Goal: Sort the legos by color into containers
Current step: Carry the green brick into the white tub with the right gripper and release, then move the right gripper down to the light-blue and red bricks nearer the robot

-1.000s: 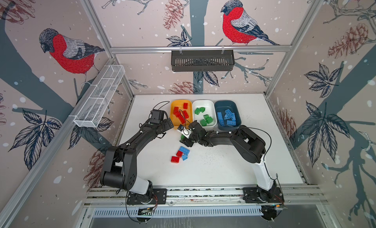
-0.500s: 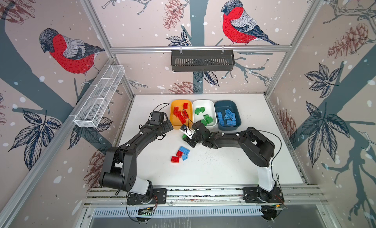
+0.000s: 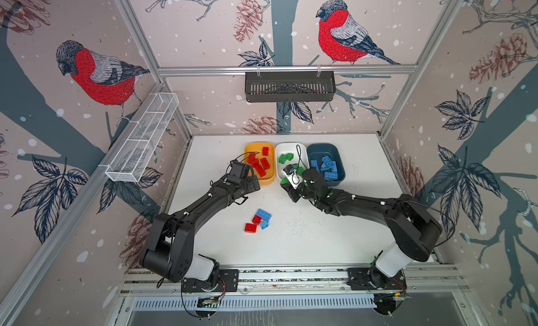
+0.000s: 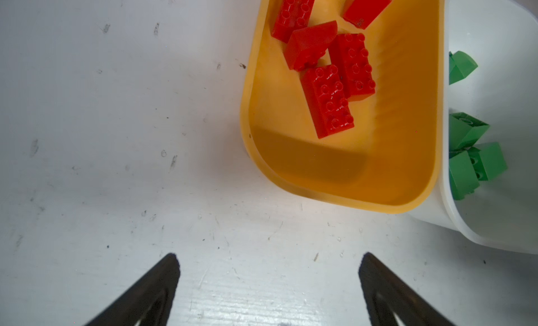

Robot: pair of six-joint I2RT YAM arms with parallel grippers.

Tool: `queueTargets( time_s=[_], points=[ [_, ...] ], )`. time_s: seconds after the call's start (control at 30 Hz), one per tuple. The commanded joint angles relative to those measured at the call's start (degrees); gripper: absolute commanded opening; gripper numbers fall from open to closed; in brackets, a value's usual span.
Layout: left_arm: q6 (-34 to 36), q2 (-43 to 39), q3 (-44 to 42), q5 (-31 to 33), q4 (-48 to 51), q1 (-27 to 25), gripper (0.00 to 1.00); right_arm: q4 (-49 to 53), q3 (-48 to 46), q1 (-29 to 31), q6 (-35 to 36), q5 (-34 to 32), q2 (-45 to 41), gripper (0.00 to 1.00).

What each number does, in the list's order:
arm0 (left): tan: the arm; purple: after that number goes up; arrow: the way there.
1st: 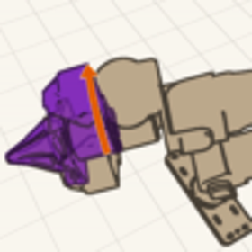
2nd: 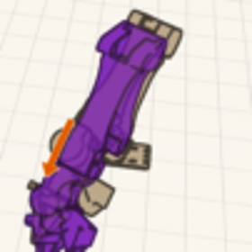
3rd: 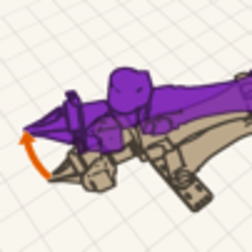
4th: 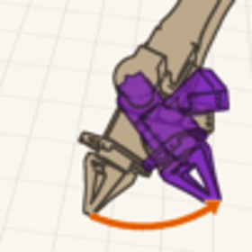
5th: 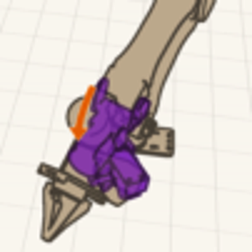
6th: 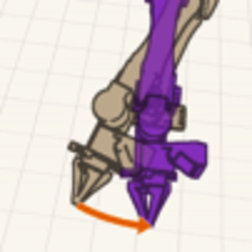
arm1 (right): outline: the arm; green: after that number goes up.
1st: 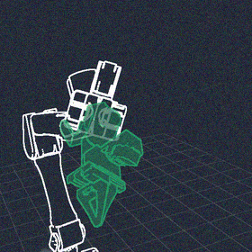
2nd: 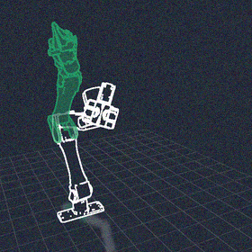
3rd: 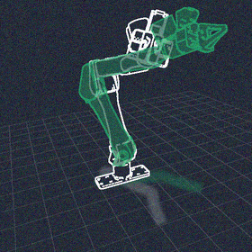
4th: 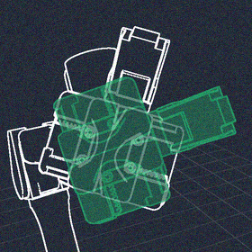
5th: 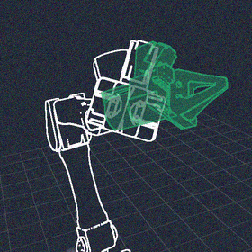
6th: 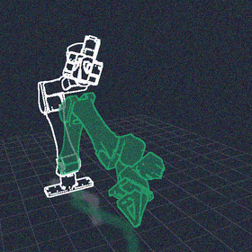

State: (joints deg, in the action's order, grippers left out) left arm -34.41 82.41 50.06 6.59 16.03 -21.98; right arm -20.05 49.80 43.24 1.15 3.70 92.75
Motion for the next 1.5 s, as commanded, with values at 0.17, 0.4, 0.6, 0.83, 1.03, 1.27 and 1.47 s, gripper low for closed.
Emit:
queueTargets(
  time_s=[0.17,0.4,0.6,0.83,1.03,1.27,1.47],
  points=[
    [-1.1,0.0,-0.9,0.6,2.0,-1.1,0.97,4.3,3.1,-6.2,-8.0,-6.5,2.0,0.28],
    [-1.2,0.8,-0.4,-0.3,2.5,-1.1,0.97,9.5,8.8,-7.1,-9.2,-6.5,6.7,0.44],
    [-1.7,1.3,-0.6,0.1,2.5,-1.1,0.97,10.2,10.1,-6.0,-6.6,-3.2,7.4,0.70],
    [-2.8,1.6,-1.0,0.1,1.3,-1.1,0.97,5.3,5.6,-1.6,-4.2,-2.7,3.8,0.80],
    [-3.4,1.9,-1.1,0.6,0.9,-1.1,0.97,6.4,3.6,4.5,-3.5,-0.8,1.8,0.88],
    [-4.0,1.9,-1.2,1.7,0.8,-1.0,0.97,8.8,1.9,12.7,4.3,7.4,3.6,0.86],
    [-4.7,1.8,-1.5,2.9,1.5,-0.8,0.97,12.1,2.9,17.8,15.1,10.4,6.3,0.85]
  ],
)
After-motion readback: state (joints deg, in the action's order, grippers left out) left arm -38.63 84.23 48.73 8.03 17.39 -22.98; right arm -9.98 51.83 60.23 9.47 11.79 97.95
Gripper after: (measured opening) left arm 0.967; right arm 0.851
